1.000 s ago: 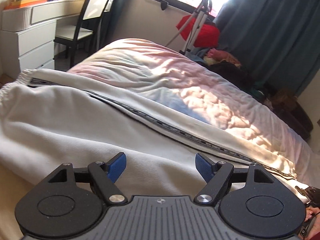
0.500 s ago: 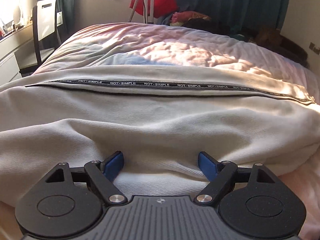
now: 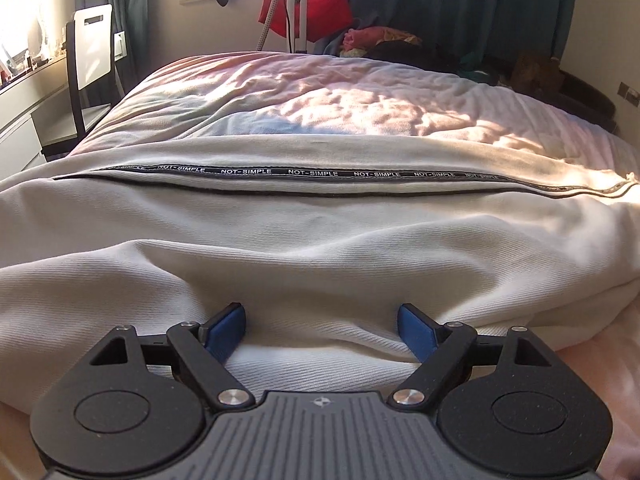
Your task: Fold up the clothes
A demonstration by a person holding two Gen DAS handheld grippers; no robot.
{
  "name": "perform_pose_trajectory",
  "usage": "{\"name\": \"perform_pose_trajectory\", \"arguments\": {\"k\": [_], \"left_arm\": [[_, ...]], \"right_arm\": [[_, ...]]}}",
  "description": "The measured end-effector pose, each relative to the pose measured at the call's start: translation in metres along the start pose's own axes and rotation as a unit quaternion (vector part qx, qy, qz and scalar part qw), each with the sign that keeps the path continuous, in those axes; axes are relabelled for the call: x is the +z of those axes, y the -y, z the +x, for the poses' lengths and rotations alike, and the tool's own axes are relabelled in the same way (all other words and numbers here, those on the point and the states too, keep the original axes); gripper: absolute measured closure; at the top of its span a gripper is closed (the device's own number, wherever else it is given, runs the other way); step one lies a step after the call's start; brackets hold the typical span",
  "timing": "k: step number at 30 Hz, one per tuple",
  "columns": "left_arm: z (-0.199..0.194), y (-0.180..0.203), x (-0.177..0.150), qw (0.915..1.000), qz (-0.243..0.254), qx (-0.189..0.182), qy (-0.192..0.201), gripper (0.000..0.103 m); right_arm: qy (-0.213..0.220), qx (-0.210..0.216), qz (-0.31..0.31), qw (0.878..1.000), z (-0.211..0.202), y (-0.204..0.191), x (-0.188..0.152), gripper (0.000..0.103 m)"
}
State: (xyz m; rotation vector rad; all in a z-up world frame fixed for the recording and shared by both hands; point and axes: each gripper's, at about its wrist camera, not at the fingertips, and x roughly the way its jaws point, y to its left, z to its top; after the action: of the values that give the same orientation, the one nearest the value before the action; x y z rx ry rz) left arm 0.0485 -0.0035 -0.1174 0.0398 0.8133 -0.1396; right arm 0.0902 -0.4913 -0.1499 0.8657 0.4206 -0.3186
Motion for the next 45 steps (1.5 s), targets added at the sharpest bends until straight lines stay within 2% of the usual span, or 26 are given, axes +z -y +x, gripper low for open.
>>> {"name": "perform_pose_trajectory", "arguments": {"k": [2,4,8,10,14,17,20,22,23,27,30,33,36,38,41,43,45], "left_arm": [[-0.003,-0.002,0.003,1.0,0.0,-0.001,-0.003,0.017],[-0.008,-0.006,0.006,0.9999,-0.01,-0.006,-0.001,0.017],[-0.03,-0.015,0.013,0.9983,-0.035,0.0,0.047,0.017],[-0.043,-0.023,0.019,0.9957,-0.056,0.01,0.073,0.016],[-0.067,-0.042,0.028,0.9875,-0.104,0.026,0.115,0.012],[-0.078,-0.057,0.032,0.9818,-0.141,0.025,0.125,0.012],[-0.086,-0.068,0.034,0.9775,-0.168,0.022,0.125,0.012],[-0.09,-0.073,0.035,0.9747,-0.183,0.017,0.127,0.012],[-0.093,-0.076,0.036,0.9732,-0.19,0.012,0.129,0.012],[-0.098,-0.086,0.037,0.9673,-0.207,-0.014,0.146,0.011],[-0.095,-0.092,0.035,0.966,-0.212,-0.024,0.146,0.01],[-0.089,-0.099,0.033,0.966,-0.218,-0.027,0.137,0.01],[-0.086,-0.105,0.032,0.967,-0.218,-0.023,0.129,0.01],[-0.086,-0.108,0.033,0.967,-0.218,-0.016,0.131,0.01],[-0.088,-0.11,0.034,0.9661,-0.22,-0.015,0.134,0.01],[-0.089,-0.109,0.034,0.9659,-0.22,-0.016,0.135,0.01],[-0.091,-0.107,0.034,0.9667,-0.216,-0.024,0.134,0.01]], "right_arm": [[0.026,-0.006,-0.047,0.999,-0.006,-0.022,-0.001,0.087],[0.053,0.0,-0.121,0.991,-0.009,-0.055,-0.004,0.087],[0.091,0.065,-0.268,0.957,-0.027,-0.12,-0.029,0.087],[0.104,0.096,-0.326,0.935,-0.042,-0.146,-0.057,0.087],[0.106,0.153,-0.444,0.877,-0.062,-0.189,-0.129,0.087],[0.068,0.174,-0.542,0.82,-0.061,-0.204,-0.196,0.087],[-0.003,0.175,-0.624,0.762,-0.043,-0.201,-0.254,0.087],[-0.019,0.158,-0.66,0.735,-0.034,-0.192,-0.278,0.087],[-0.019,0.151,-0.669,0.728,-0.032,-0.19,-0.284,0.087],[-0.011,0.157,-0.644,0.748,-0.042,-0.197,-0.272,0.086],[0.01,0.173,-0.654,0.736,-0.054,-0.218,-0.283,0.086],[-0.018,0.192,-0.656,0.73,-0.058,-0.229,-0.303,0.085],[-0.036,0.191,-0.658,0.727,-0.05,-0.232,-0.313,0.082],[-0.065,0.203,-0.638,0.74,-0.046,-0.233,-0.302,0.076],[-0.131,0.244,-0.579,0.767,-0.045,-0.233,-0.279,0.051],[-0.175,0.278,-0.525,0.785,-0.051,-0.228,-0.262,0.031],[-0.205,0.311,-0.466,0.803,-0.059,-0.222,-0.243,0.027]]}}
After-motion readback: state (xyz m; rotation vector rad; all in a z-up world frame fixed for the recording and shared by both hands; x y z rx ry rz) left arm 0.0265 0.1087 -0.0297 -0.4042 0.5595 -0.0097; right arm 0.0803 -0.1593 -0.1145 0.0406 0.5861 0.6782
